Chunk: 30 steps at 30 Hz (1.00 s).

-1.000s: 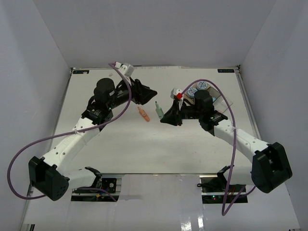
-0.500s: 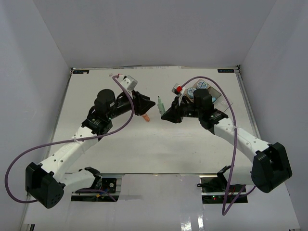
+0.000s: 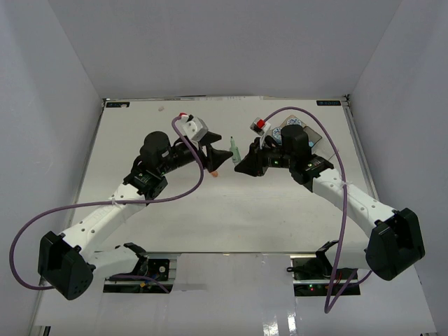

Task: Sort the stationery into containers
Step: Close the pen cap on the pen.

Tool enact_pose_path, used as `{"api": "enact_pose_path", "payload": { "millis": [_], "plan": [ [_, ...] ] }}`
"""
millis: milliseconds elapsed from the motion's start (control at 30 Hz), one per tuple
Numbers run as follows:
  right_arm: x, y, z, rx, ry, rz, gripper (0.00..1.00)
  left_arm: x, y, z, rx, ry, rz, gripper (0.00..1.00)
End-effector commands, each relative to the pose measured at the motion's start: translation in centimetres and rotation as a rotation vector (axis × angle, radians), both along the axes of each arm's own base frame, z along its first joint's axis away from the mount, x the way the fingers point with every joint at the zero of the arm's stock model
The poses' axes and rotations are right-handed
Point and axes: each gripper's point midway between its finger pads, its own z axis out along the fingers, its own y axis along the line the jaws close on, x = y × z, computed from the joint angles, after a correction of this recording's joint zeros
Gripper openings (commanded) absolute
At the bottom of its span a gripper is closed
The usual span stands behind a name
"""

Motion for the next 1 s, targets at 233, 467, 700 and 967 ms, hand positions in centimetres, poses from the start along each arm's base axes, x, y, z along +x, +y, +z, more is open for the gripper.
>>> {"api": "enact_pose_path", "payload": {
  "millis": [233,467,700,967],
  "plan": [
    [0.0,0.5,3.2,0.054,-0.012,-0.01,0.08,-2.3,0.2,-1.0,0.068,-0.223,-0.098,0.91],
    [-0.4,0.5,3.5,0.057,0.014,-0.005,0.08,-1.6,0.2,-1.3,0.095,-0.284,-0.018,0.98],
    [-0.8,0.6,3.4,0.048,0.004,0.016,0.08,-1.3,0.0,-0.4,0.081,-0.361,0.034,0.98],
    [-1.5,0.6,3.7,0.053,-0.043,0.069,0.08,-2.7,-1.1,-0.8,0.135,-0.428,-0.088,0.98]
  ]
}}
